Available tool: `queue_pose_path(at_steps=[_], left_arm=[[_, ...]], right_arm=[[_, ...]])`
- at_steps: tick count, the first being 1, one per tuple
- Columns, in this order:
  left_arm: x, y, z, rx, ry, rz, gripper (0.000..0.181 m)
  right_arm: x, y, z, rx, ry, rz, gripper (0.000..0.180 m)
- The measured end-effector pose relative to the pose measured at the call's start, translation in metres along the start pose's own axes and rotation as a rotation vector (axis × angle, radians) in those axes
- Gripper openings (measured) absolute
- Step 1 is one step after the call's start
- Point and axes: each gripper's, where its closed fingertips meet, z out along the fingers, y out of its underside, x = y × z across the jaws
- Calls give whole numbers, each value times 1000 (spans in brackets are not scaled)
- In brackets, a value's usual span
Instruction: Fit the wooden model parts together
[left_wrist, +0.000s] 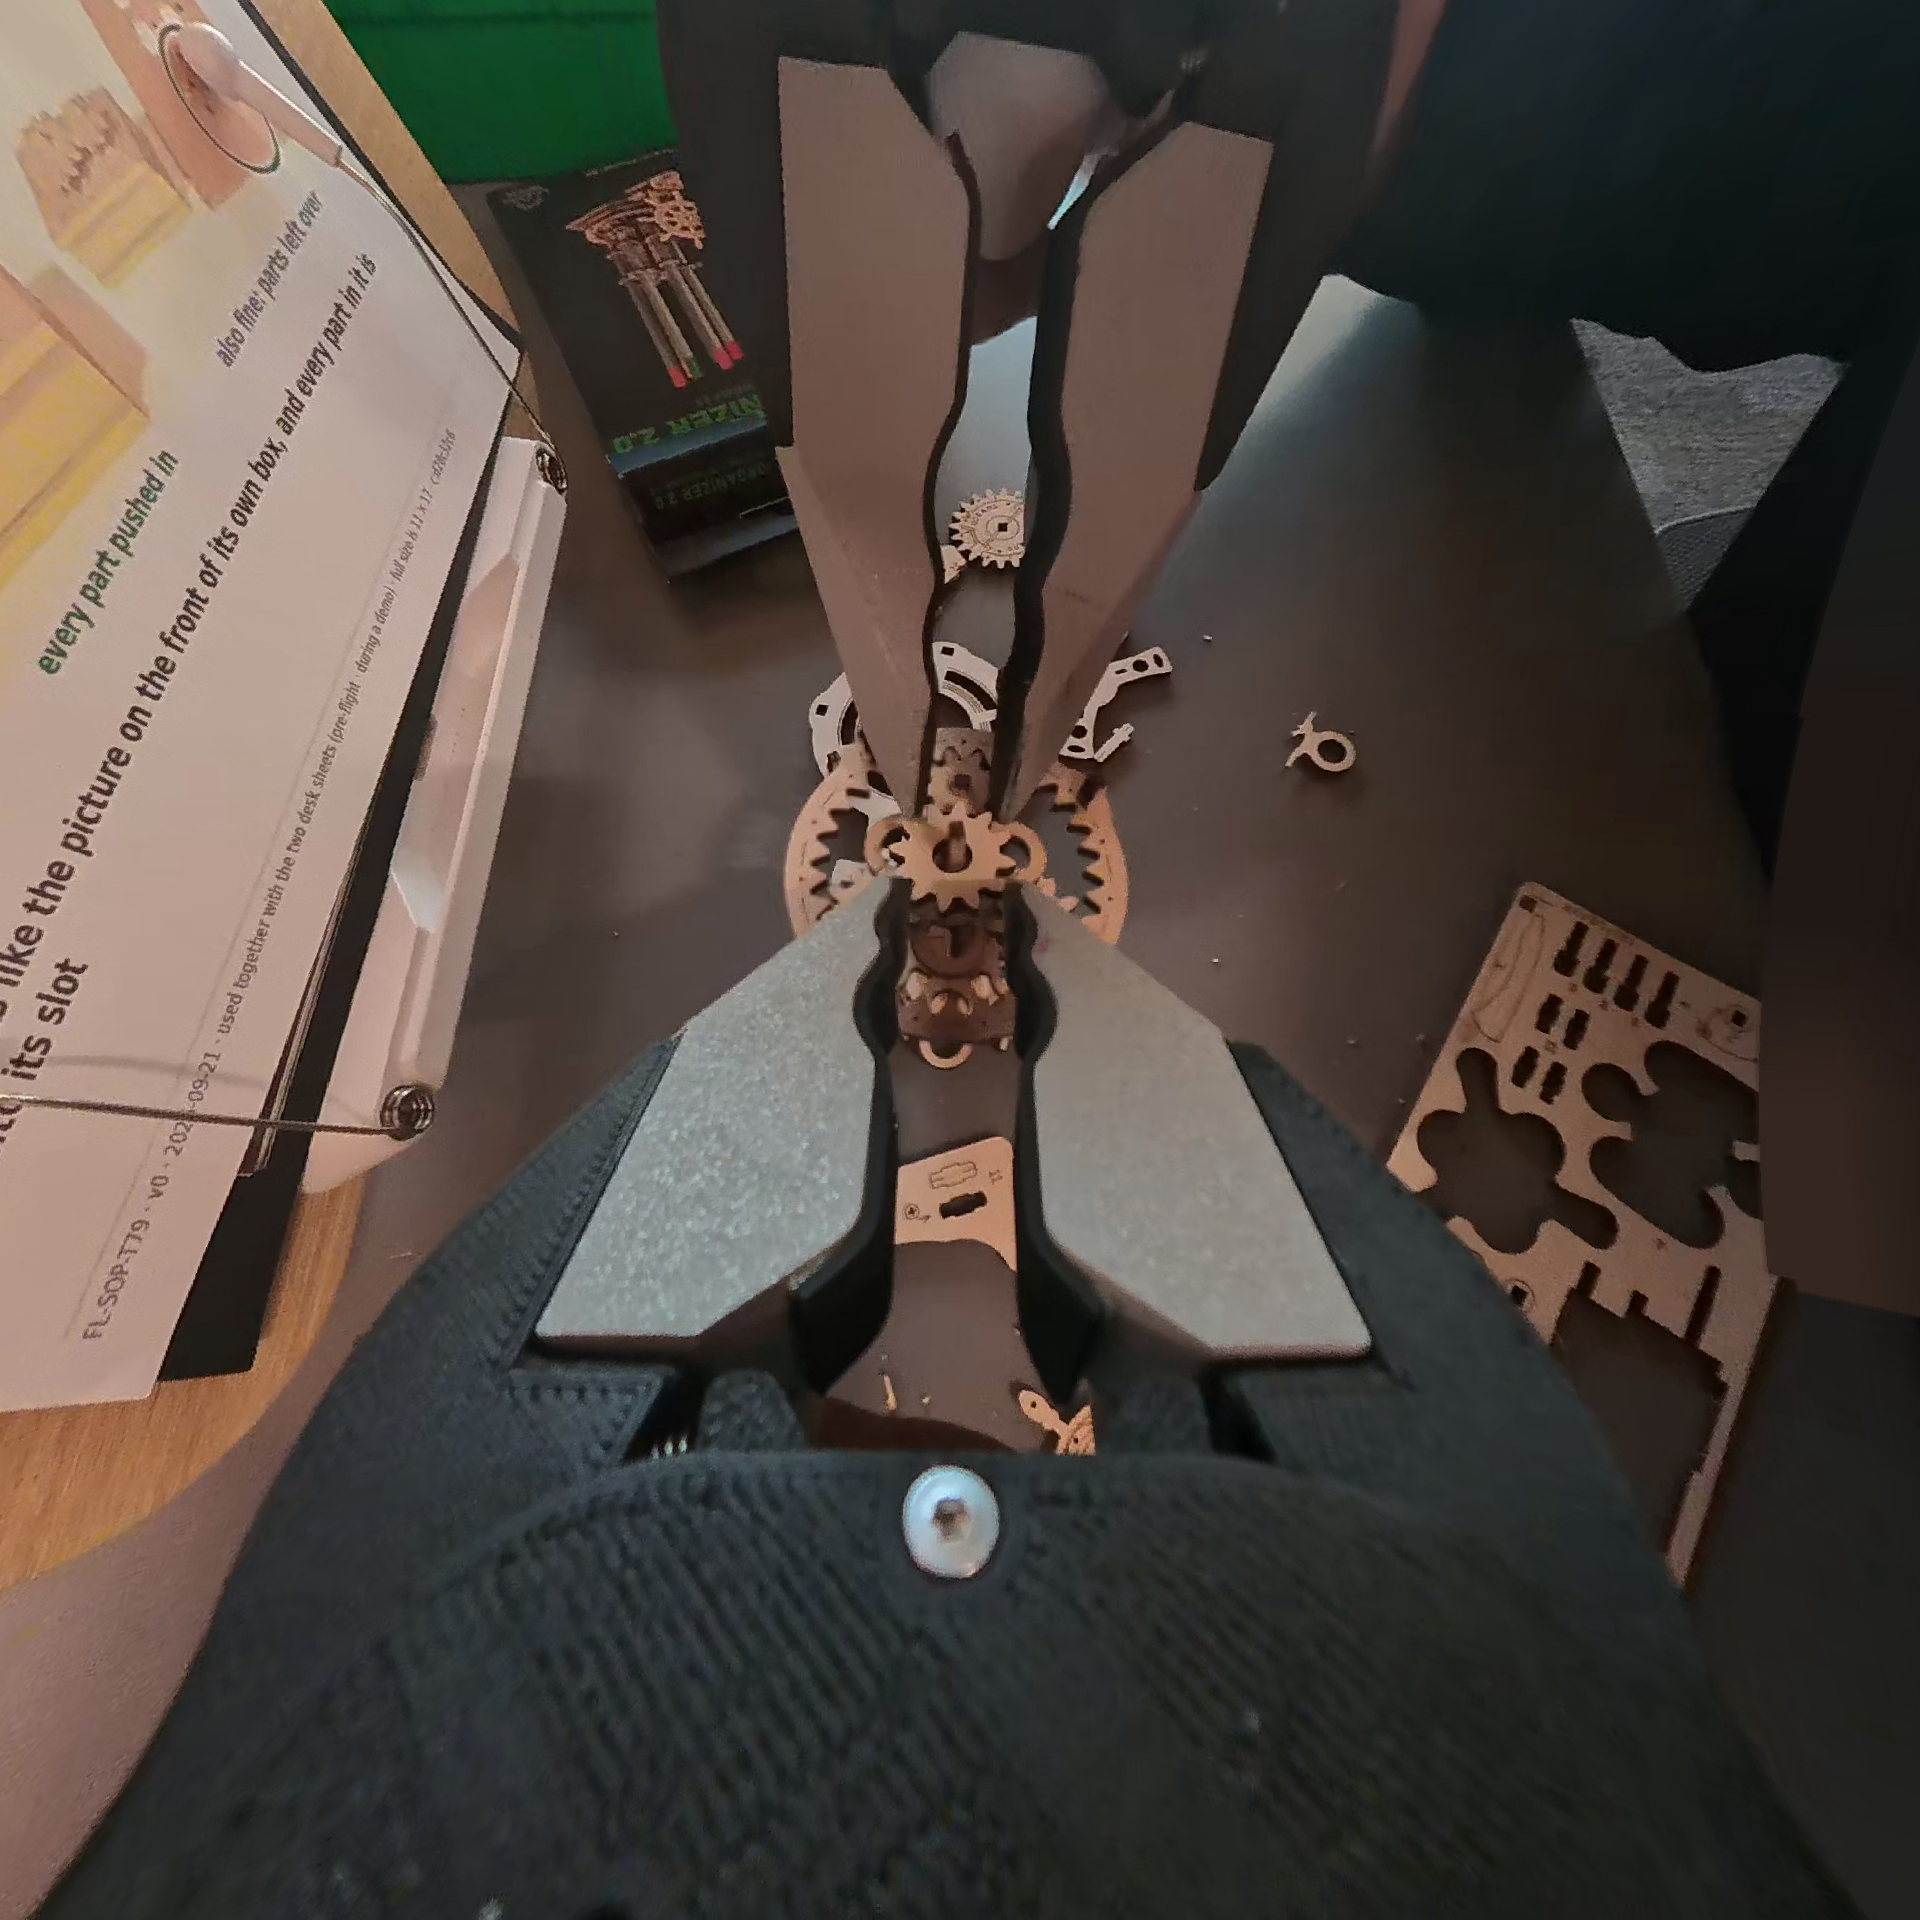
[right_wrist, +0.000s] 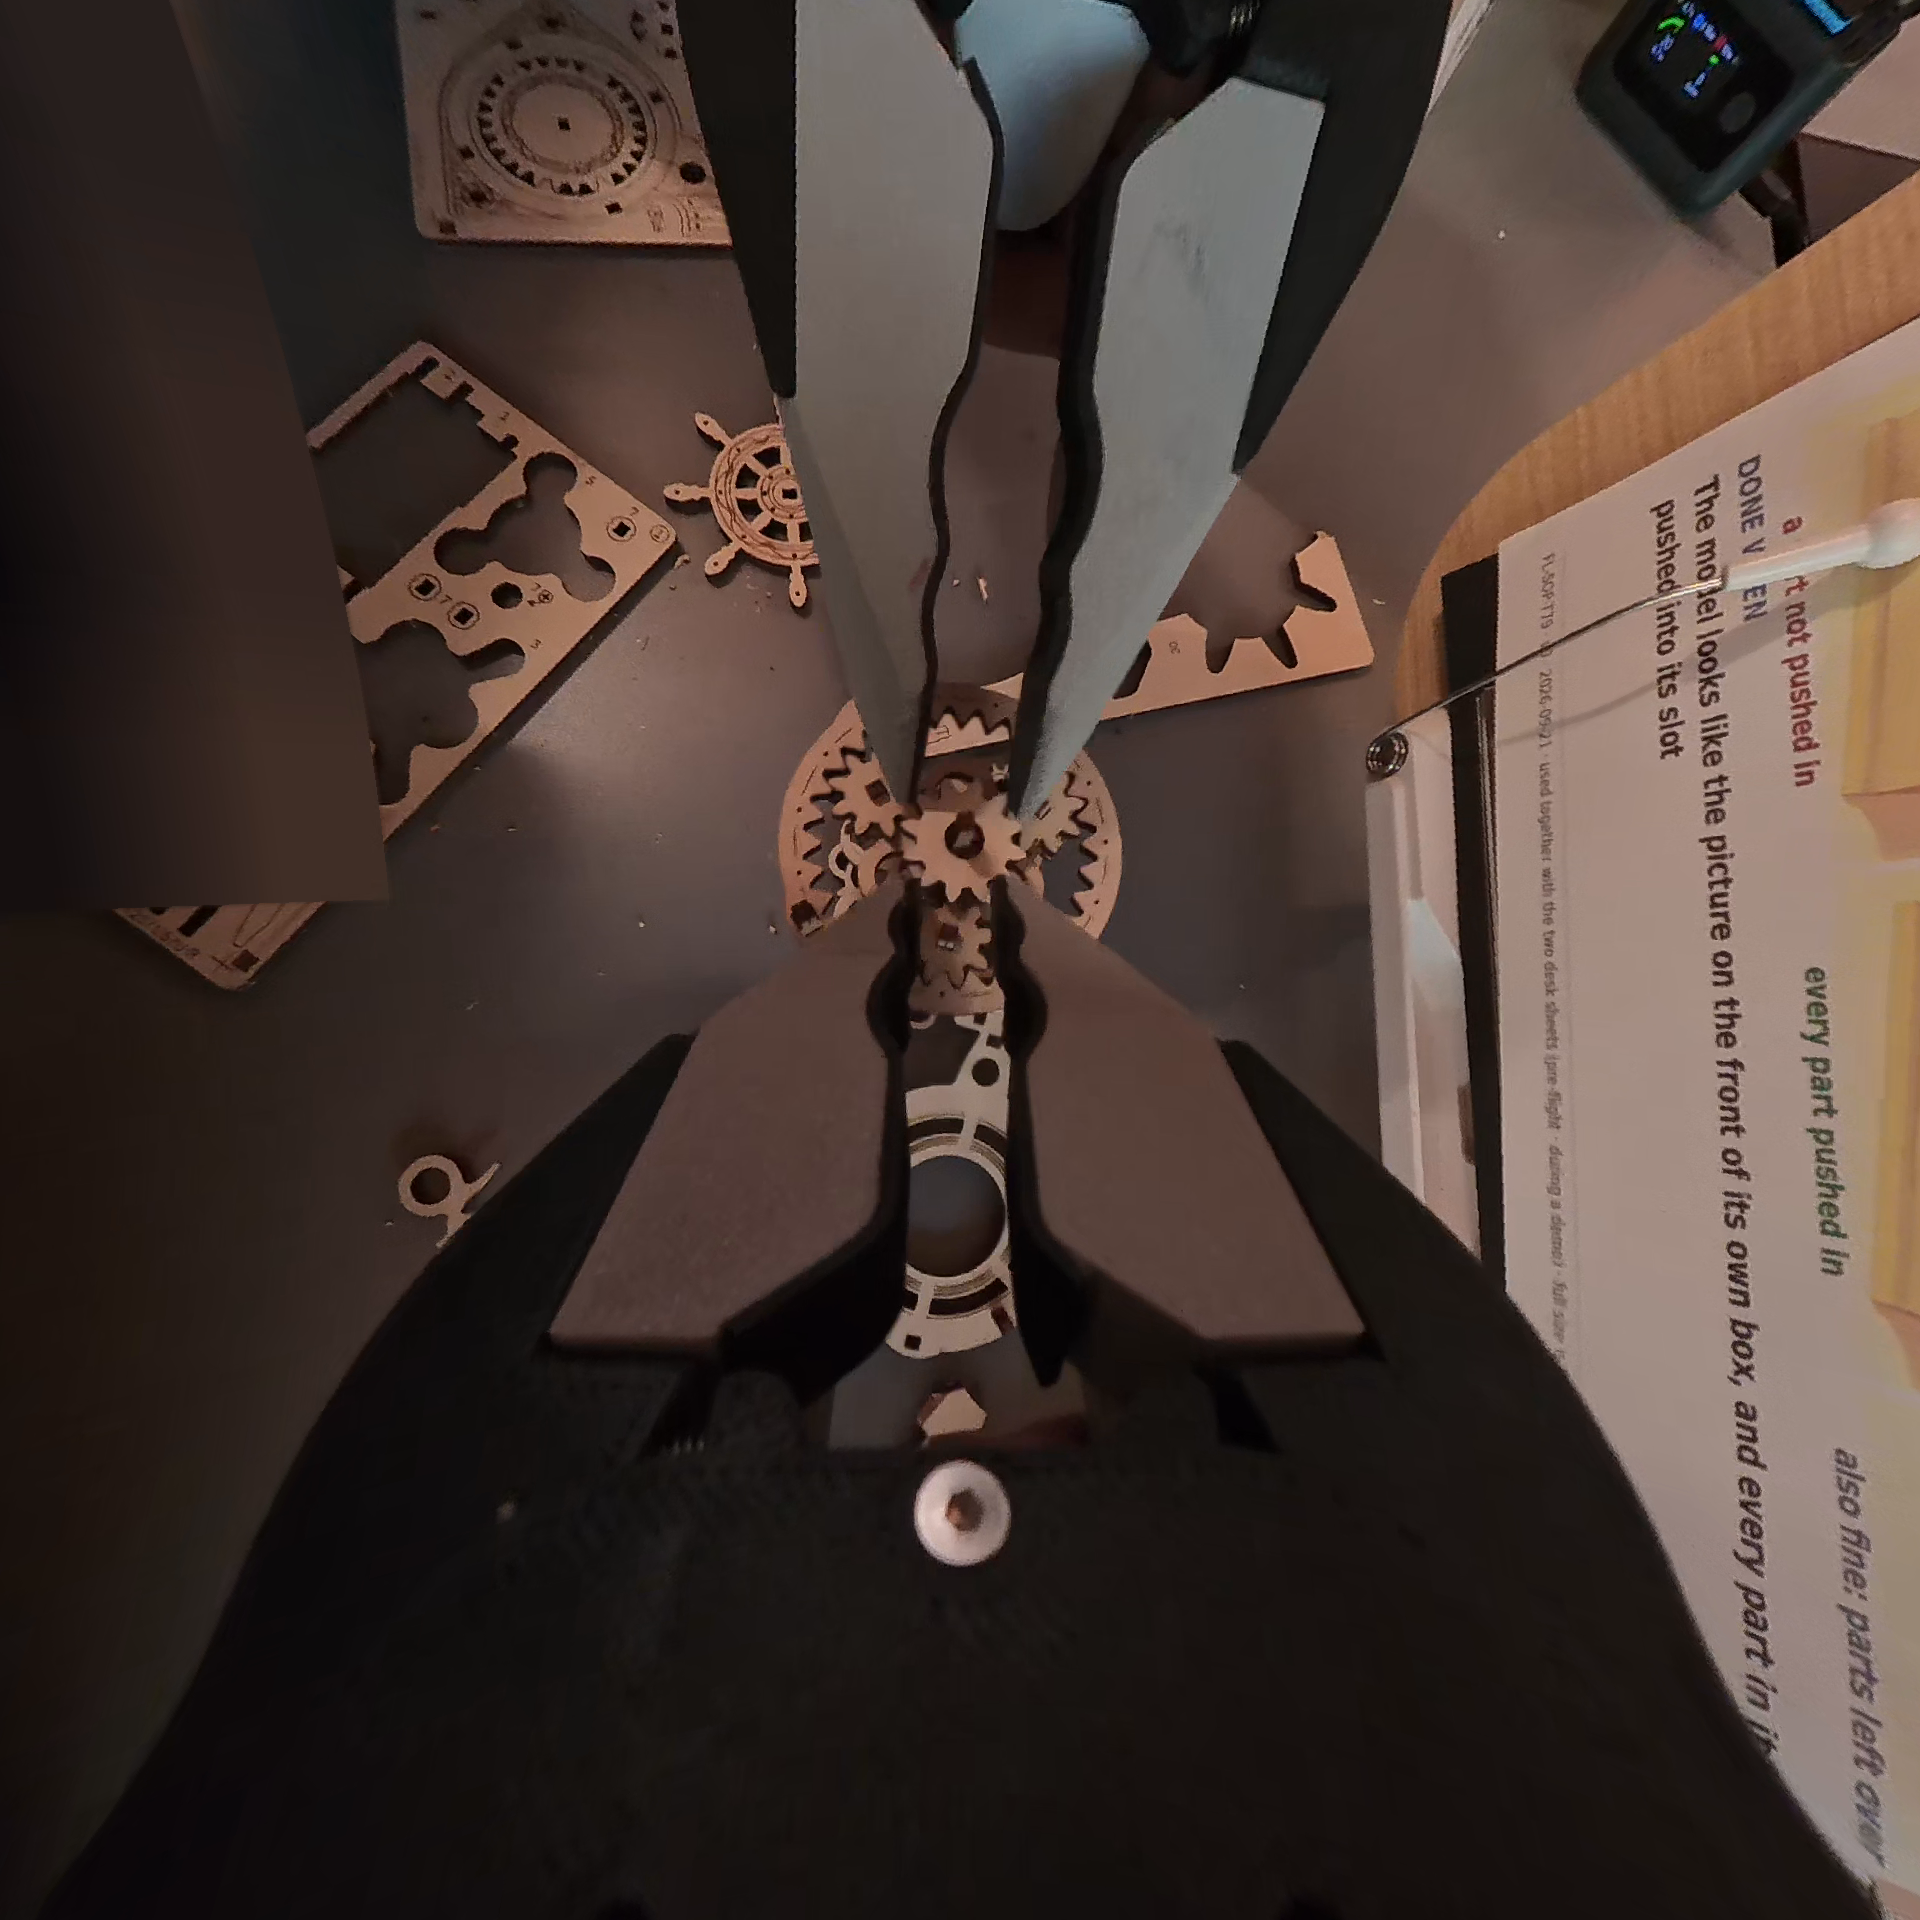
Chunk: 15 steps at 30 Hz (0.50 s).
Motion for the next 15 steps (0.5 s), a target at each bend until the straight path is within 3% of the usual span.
queue_pose_path(at_steps=[15], left_arm=[[-8,-1,-2,16,-26,-16,16]], right_arm=[[11,3,-3,-6,48,16,3]])
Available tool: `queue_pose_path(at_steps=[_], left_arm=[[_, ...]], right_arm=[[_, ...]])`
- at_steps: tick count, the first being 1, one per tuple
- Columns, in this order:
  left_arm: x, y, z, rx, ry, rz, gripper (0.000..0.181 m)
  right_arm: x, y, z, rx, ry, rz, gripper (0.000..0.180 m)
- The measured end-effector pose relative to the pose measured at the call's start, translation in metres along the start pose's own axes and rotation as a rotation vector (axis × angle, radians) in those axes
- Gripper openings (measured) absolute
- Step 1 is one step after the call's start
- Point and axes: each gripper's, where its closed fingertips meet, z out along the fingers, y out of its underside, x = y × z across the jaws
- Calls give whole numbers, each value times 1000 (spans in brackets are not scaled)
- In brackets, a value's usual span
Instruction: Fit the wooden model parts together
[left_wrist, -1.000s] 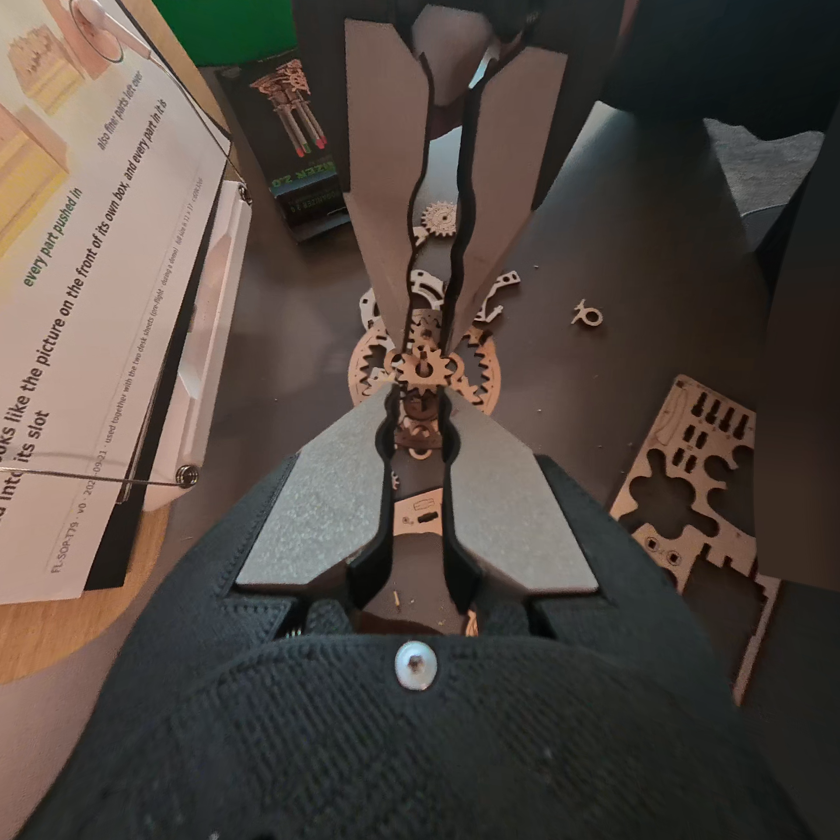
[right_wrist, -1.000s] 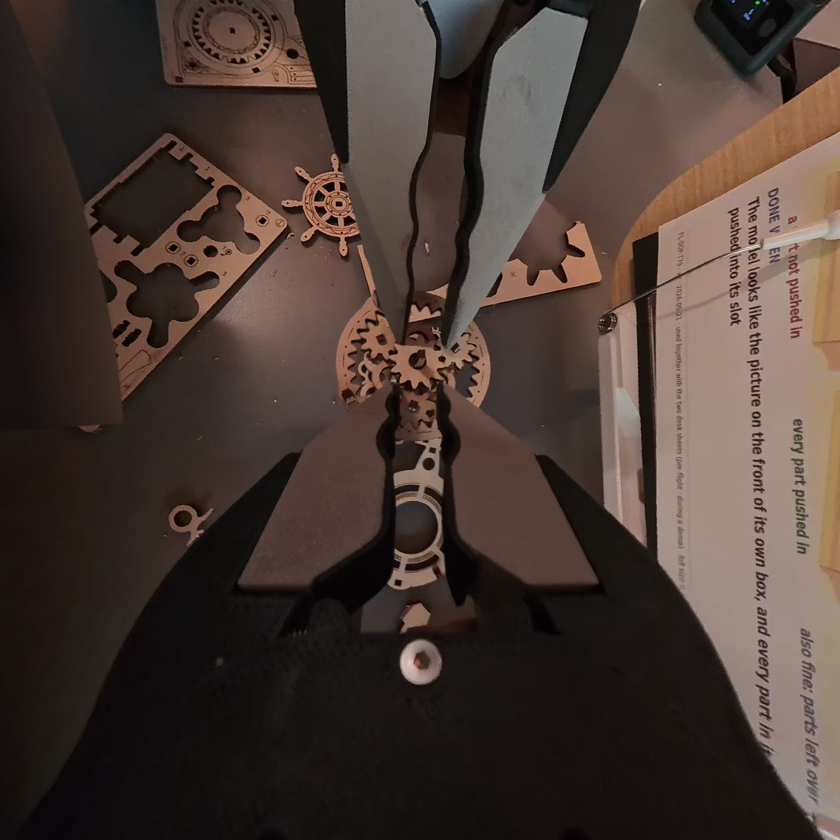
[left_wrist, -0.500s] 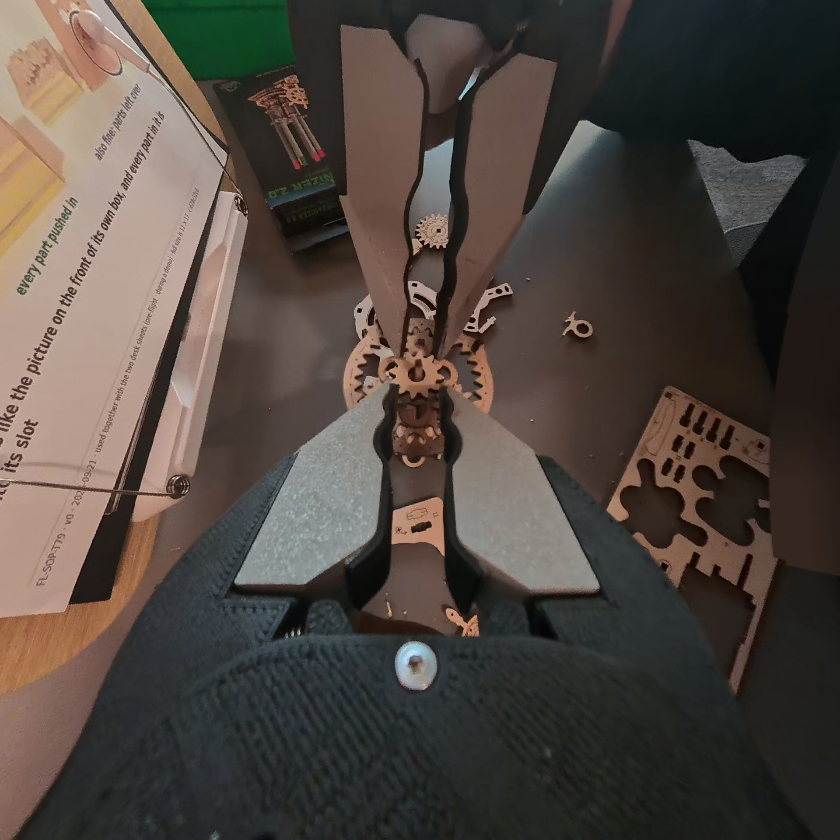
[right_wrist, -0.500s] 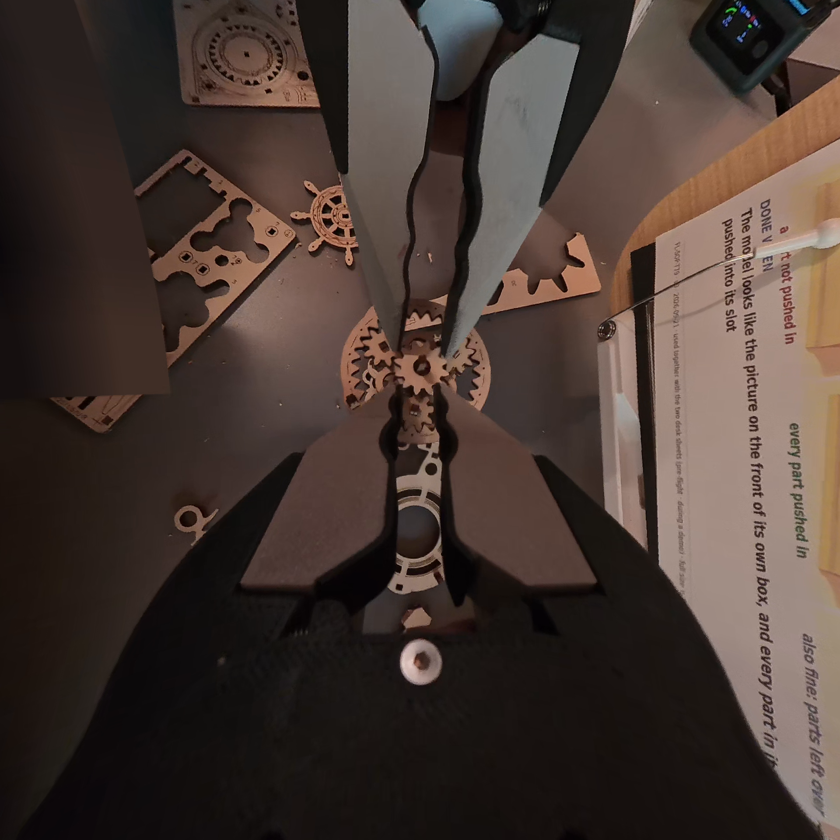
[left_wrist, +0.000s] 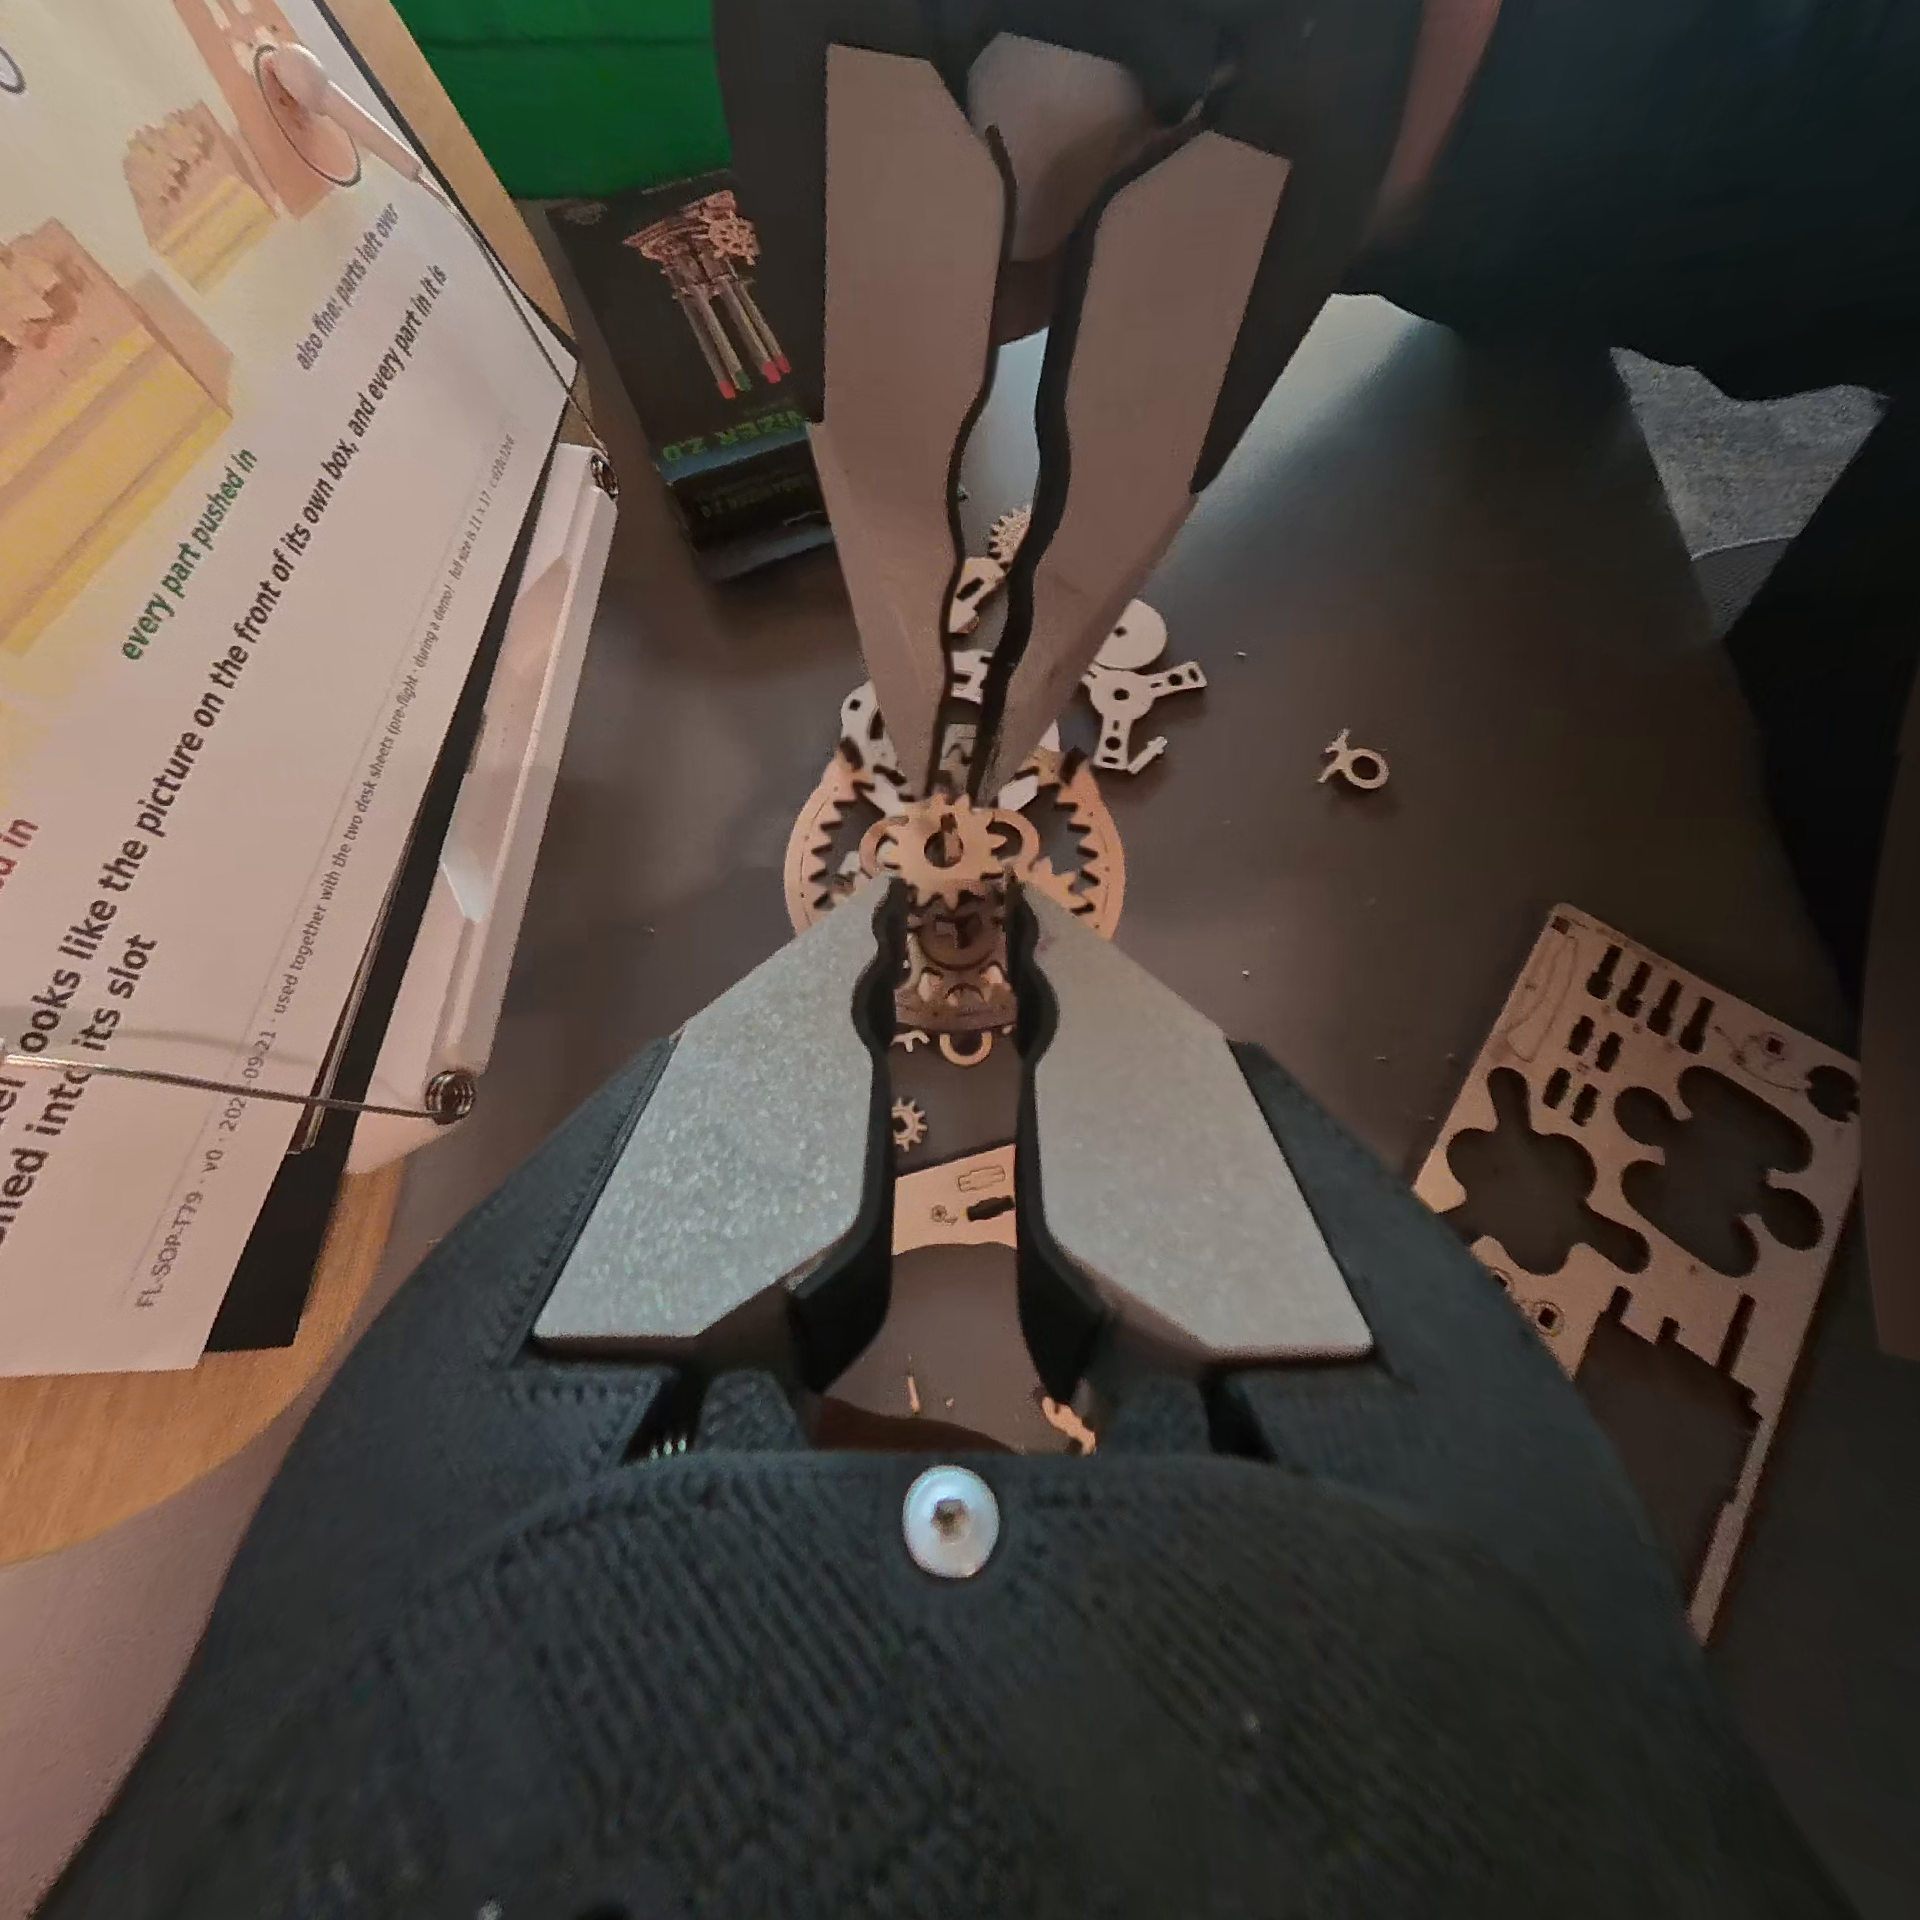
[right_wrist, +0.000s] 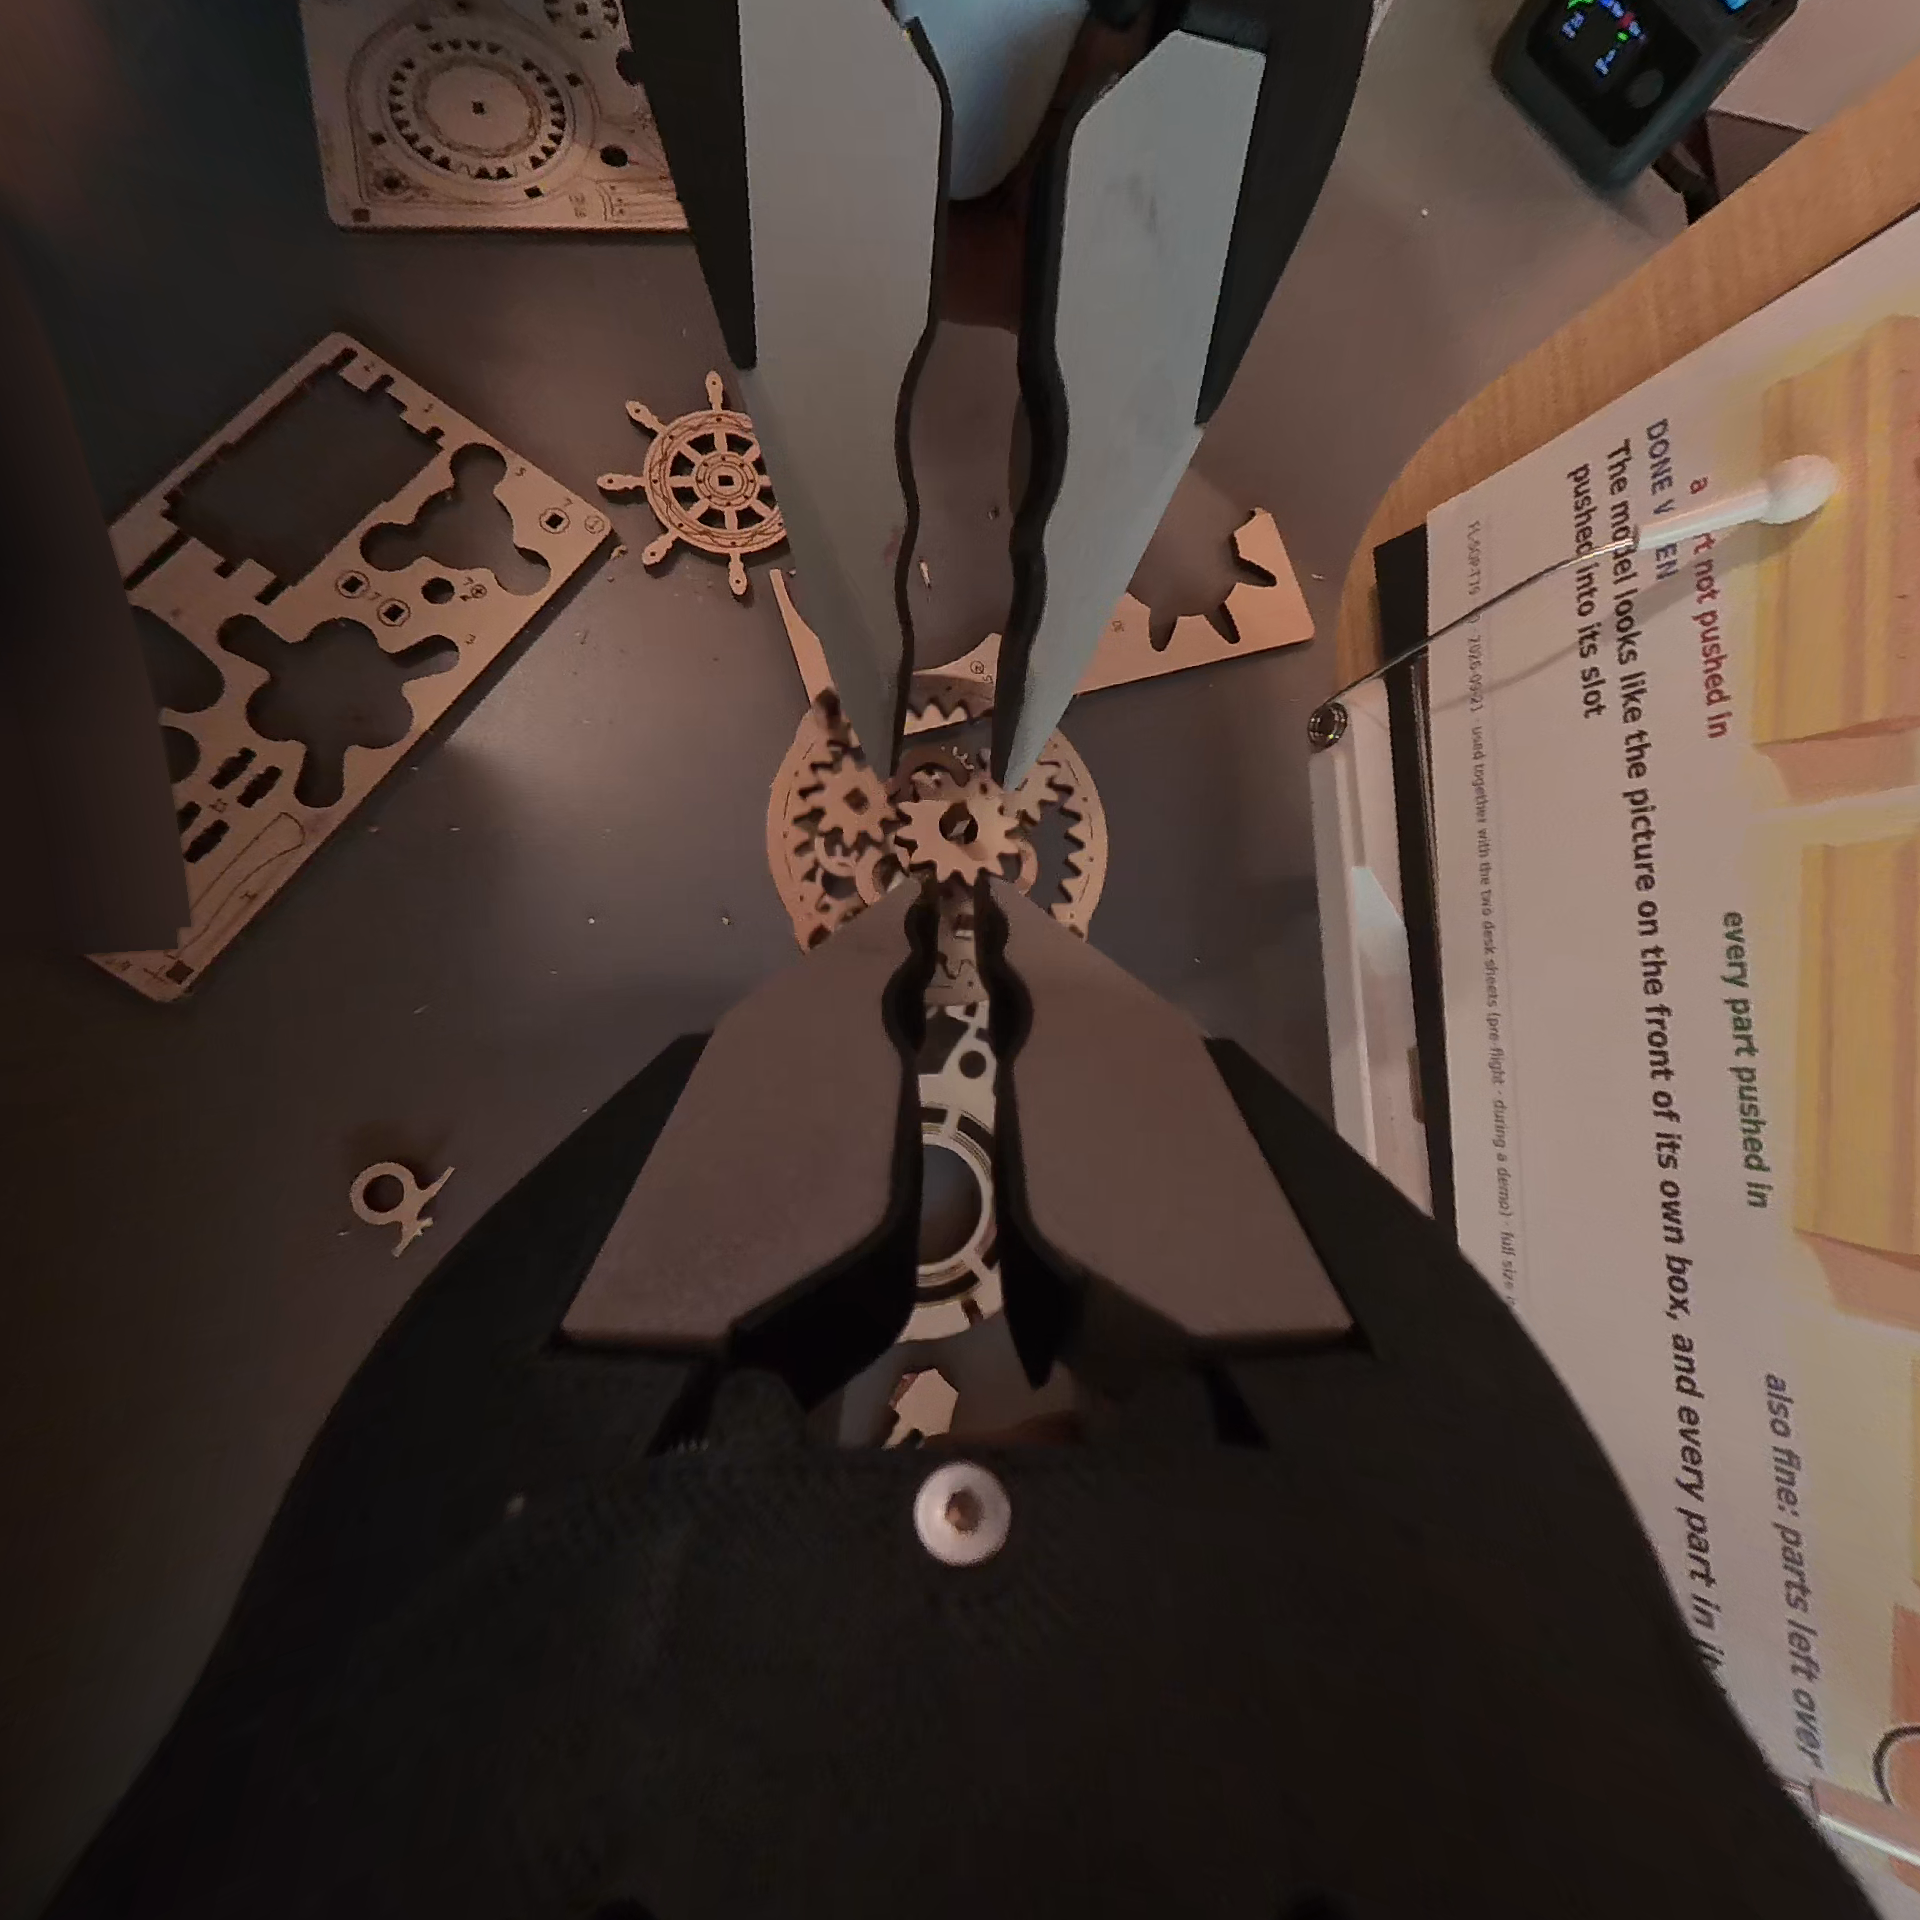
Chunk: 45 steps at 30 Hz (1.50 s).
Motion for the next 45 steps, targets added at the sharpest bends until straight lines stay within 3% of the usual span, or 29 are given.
queue_pose_path(at_steps=[14,18,26,45], left_arm=[[8,-1,8,-29,-41,67,16],[7,-6,-1,-33,-76,67,18],[6,5,4,-100,-112,47,22],[-1,2,2,-62,-83,10,17]], right_arm=[[4,-3,-5,111,-62,87,0],[3,0,-7,116,-92,140,9],[-1,-3,4,75,-78,107,14],[-1,-4,9,82,-123,75,20]])
